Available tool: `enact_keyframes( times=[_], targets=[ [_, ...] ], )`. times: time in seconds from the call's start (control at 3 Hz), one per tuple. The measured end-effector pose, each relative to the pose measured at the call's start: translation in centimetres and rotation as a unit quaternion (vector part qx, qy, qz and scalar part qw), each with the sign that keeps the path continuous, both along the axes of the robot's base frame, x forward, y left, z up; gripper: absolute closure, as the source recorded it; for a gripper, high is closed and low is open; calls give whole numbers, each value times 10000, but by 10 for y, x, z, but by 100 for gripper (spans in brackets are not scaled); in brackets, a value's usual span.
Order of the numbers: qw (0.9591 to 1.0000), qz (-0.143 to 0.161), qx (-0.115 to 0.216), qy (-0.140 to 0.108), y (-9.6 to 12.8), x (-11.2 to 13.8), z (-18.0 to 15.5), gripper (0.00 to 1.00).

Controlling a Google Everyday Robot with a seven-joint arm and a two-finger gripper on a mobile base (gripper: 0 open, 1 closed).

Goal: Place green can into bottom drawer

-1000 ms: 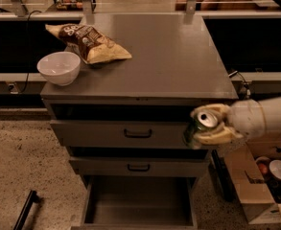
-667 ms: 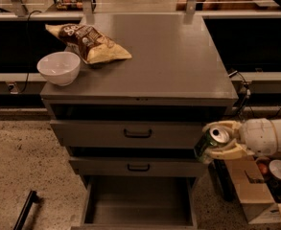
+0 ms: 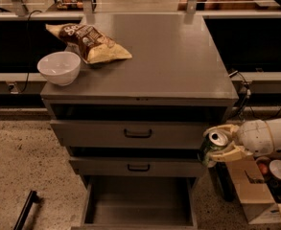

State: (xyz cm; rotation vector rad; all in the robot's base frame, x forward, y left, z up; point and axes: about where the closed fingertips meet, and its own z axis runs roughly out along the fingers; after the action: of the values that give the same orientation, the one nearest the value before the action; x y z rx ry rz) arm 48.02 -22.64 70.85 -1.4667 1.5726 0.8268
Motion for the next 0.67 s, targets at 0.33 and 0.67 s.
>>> enact_keyframes(
  times=[0.33, 0.67],
  targets=[
    [9989, 304, 299, -185, 28, 24, -55, 100],
    [9989, 304, 299, -185, 28, 24, -55, 100]
  ],
)
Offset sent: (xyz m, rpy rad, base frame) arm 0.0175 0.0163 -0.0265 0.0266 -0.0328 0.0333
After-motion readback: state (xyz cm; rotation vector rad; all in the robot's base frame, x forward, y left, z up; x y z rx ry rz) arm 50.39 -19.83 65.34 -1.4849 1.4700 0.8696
